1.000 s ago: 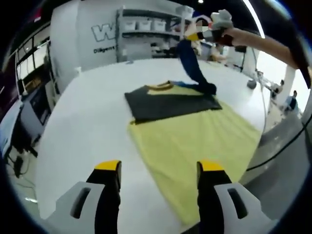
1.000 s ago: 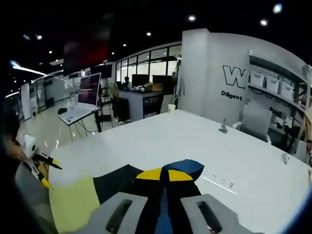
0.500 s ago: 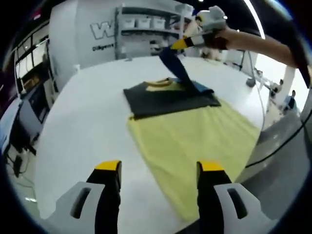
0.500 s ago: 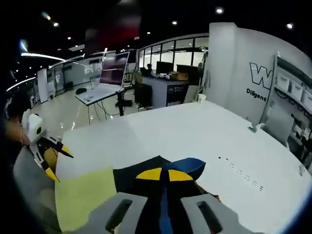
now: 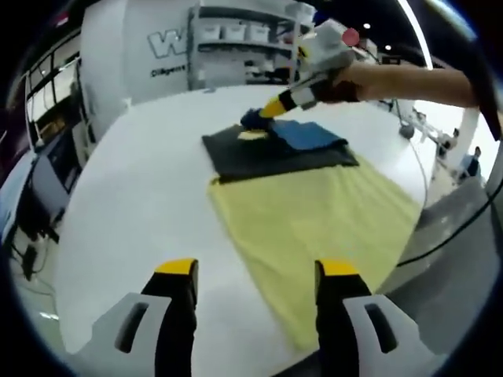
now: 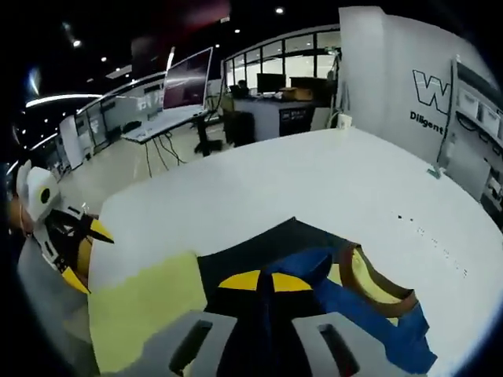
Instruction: Fold the garment on the visible template until the final outline fits inside the template.
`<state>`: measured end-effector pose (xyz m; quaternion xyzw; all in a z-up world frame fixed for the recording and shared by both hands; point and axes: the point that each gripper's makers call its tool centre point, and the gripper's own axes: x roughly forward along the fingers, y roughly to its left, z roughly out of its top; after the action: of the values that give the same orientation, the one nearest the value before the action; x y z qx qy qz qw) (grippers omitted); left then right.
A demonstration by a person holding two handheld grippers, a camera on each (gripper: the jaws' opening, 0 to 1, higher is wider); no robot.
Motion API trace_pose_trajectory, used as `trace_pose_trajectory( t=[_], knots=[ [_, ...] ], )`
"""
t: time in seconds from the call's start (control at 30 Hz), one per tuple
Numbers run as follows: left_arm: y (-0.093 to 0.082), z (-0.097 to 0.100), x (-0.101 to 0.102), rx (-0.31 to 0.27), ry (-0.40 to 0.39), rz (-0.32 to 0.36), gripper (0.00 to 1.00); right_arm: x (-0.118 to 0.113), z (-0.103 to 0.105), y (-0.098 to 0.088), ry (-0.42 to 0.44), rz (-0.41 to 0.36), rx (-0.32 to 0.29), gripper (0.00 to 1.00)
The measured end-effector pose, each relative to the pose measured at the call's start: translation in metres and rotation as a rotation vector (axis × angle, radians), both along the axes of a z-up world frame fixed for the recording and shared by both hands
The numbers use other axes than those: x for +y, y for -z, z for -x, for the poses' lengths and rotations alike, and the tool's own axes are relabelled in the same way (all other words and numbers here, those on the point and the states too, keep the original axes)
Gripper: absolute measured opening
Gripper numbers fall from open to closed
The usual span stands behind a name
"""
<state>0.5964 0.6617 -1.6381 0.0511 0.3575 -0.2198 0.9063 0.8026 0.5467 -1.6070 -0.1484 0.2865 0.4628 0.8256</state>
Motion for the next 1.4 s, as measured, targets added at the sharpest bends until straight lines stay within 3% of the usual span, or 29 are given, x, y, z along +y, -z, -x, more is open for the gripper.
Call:
trace_pose_trajectory(
  t=[0.2, 0.27, 0.7, 0.77, 0.87, 0.9, 1.17, 1.4],
  knots=[
    [0.003, 0.002, 0.006, 0.004, -0.036, -0.002, 0.58, 0.016, 0.012, 0.012, -0.016, -0.001, 0.037, 0.0],
    [0.003, 0.004, 0.006, 0.006, -0.043, 0.006, 0.57, 0.025, 0.02, 0.015, -0.03, -0.02, 0.077, 0.0],
    [-0.001, 0.003, 0.007, 0.004, -0.031, -0.004, 0.58, 0.039, 0.029, 0.012, -0.067, -0.067, 0.103, 0.02],
    [-0.001, 0.002, 0.008, 0.0, -0.036, 0.002, 0.58, 0.038, 0.029, 0.012, -0.067, -0.067, 0.103, 0.1],
    [0.0, 0.001, 0.007, -0.001, -0.041, 0.013, 0.58, 0.036, 0.03, 0.01, -0.062, -0.068, 0.108, 0.36],
    [0.0, 0.0, 0.006, 0.0, -0.04, 0.013, 0.58, 0.035, 0.031, 0.009, -0.064, -0.07, 0.107, 0.4],
    [0.005, 0.003, 0.001, 0.005, 0.002, -0.001, 0.58, 0.029, 0.033, 0.009, -0.061, -0.061, 0.105, 0.52],
    [0.007, 0.004, -0.003, 0.011, 0.008, -0.004, 0.57, 0.013, 0.028, 0.006, -0.005, -0.055, 0.085, 0.53]
  ],
)
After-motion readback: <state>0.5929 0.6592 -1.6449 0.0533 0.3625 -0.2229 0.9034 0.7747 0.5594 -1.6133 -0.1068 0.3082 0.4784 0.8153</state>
